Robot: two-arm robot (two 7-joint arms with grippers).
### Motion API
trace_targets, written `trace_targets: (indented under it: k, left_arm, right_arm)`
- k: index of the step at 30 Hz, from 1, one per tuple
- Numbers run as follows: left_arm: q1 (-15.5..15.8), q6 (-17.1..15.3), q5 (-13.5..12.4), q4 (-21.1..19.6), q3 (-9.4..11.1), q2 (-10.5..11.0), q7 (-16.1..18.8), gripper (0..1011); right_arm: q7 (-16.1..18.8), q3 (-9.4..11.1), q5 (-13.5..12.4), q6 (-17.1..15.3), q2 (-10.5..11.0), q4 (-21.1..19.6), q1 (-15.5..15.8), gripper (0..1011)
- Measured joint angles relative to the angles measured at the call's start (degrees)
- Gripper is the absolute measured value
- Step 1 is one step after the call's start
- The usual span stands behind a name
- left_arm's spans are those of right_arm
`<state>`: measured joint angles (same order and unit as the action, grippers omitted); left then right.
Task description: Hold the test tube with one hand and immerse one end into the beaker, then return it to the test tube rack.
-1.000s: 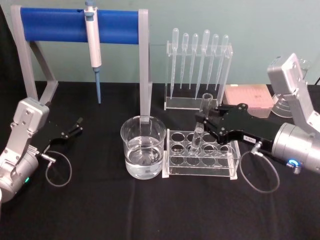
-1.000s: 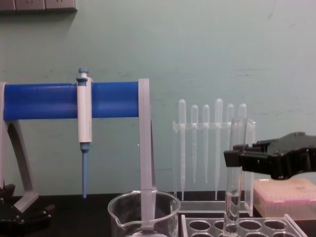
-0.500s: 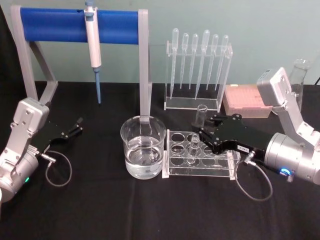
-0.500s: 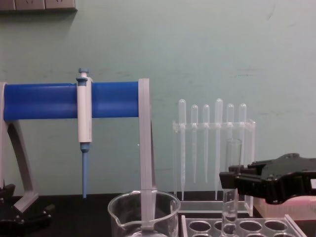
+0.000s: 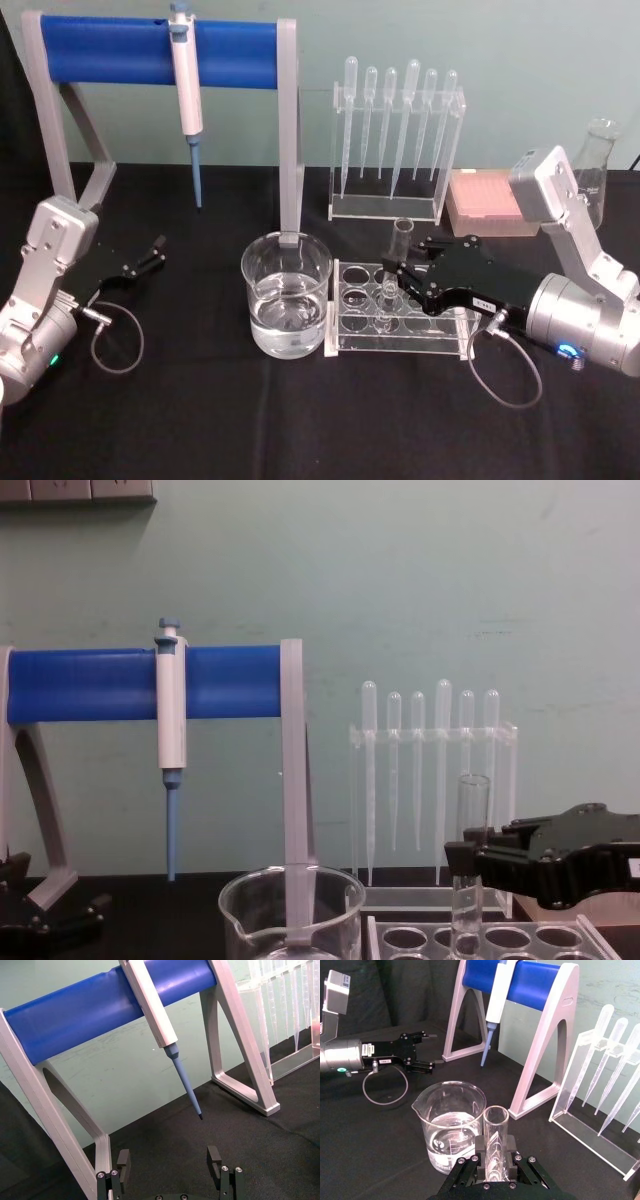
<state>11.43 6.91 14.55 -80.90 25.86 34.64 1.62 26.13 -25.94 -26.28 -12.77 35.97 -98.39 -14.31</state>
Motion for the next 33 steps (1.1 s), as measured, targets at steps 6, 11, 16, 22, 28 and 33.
trace_targets:
  k: [6,11,16,22,28,33]
  left_arm:
    - [0.0,0.0,0.0,0.0,0.0,0.0,0.0,1000]
    - [0.0,0.0,0.0,0.0,0.0,0.0,0.0,1000]
    - [0.0,0.0,0.0,0.0,0.0,0.0,0.0,1000]
    - [0.0,0.0,0.0,0.0,0.0,0.0,0.0,1000]
    - [0.0,0.0,0.0,0.0,0.0,0.0,0.0,1000]
    - [0.0,0.0,0.0,0.0,0.0,0.0,0.0,1000]
  right_arm:
    - [-0.03,0.0,-0.04,-0.02,0.02,-0.01,-0.06,222]
    - [-0.04,0.0,-0.11,-0.05,0.05,-0.03,-0.09,254]
    - [-0.04,0.0,-0.17,-0.07,0.07,-0.05,-0.12,407]
    - [-0.04,-0.01,-0.21,-0.11,0.09,-0.08,-0.15,609]
    - [-0.05,0.67,-0.23,0.43,0.26,-1.63,0.18,802]
    - [-1.3,3.16,-0.22,2.31,0.51,-5.82,1.61,925]
